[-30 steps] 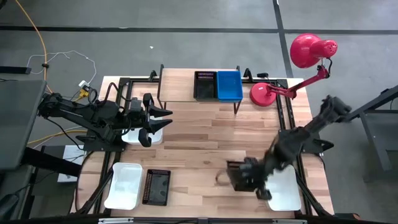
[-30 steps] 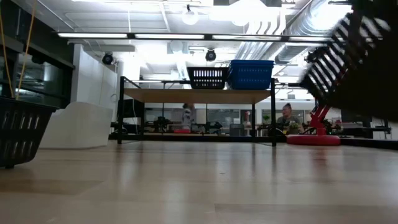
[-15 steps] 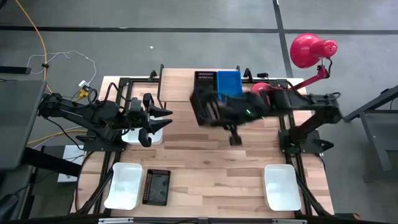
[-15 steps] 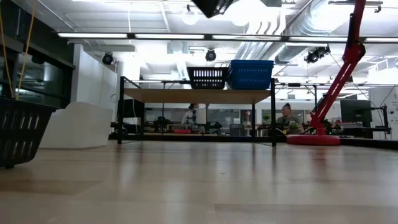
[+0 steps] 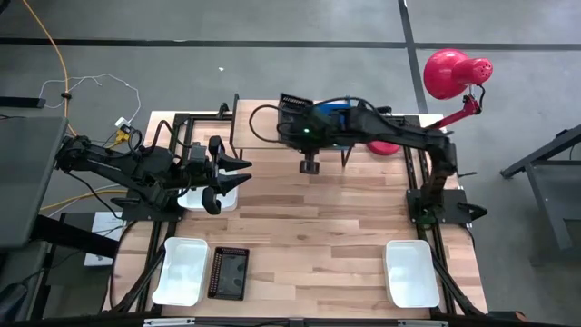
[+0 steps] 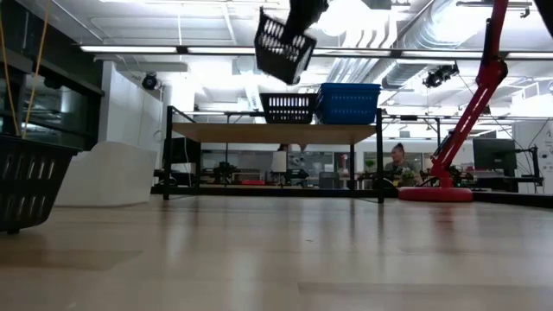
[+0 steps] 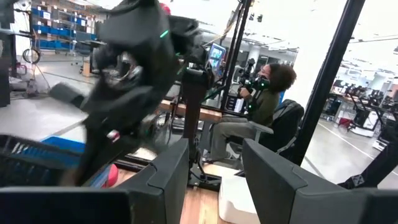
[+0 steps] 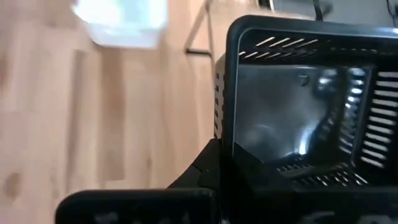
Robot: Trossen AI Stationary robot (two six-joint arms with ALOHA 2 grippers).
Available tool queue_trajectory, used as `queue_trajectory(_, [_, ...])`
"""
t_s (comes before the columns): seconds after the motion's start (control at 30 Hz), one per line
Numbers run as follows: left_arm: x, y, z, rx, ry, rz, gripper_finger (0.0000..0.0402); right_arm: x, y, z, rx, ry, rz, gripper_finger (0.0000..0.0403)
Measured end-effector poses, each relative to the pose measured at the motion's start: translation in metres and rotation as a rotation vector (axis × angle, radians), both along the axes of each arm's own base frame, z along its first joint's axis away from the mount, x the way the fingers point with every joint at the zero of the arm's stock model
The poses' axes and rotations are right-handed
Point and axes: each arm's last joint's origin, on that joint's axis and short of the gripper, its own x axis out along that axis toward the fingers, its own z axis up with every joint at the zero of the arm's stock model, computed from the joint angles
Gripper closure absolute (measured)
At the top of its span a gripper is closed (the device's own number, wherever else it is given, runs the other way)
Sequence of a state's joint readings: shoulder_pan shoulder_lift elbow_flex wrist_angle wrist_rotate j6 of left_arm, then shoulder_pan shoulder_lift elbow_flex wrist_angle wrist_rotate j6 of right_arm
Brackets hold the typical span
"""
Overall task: Stack baskets on shelf by color
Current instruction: Stack the right black bin on top of the other black bin on the shelf
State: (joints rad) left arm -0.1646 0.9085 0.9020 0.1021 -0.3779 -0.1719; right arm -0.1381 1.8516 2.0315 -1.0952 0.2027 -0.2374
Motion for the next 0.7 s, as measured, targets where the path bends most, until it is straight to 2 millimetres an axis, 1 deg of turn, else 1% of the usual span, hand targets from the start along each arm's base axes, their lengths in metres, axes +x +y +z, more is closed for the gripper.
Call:
queue_trajectory(0.1, [0.000, 0.000, 0.000, 0.000, 0.000, 0.000, 0.0264, 0.007, -0.010, -0.012, -0.031, 0.045, -0.035, 0.0403])
queue_trajectory(0.27, [0.000, 0.000, 0.000, 0.000, 0.000, 0.000, 0.0264, 0.010, -0.021, -0.024, -0.091, 0.109, -0.091, 0.0403])
queue_trajectory(0.4, [0.000, 0.000, 0.000, 0.000, 0.000, 0.000, 0.0264, 0.010, -0.026, -0.025, -0.091, 0.116, -0.107, 0.0403])
queue_trajectory(0.53, [0.000, 0.000, 0.000, 0.000, 0.000, 0.000, 0.0264, 0.009, -0.025, -0.025, -0.085, 0.118, -0.107, 0.0403])
queue_trajectory(0.7, [0.000, 0.000, 0.000, 0.000, 0.000, 0.000, 0.0264, 0.010, -0.024, -0.028, -0.025, 0.125, -0.079, 0.0403])
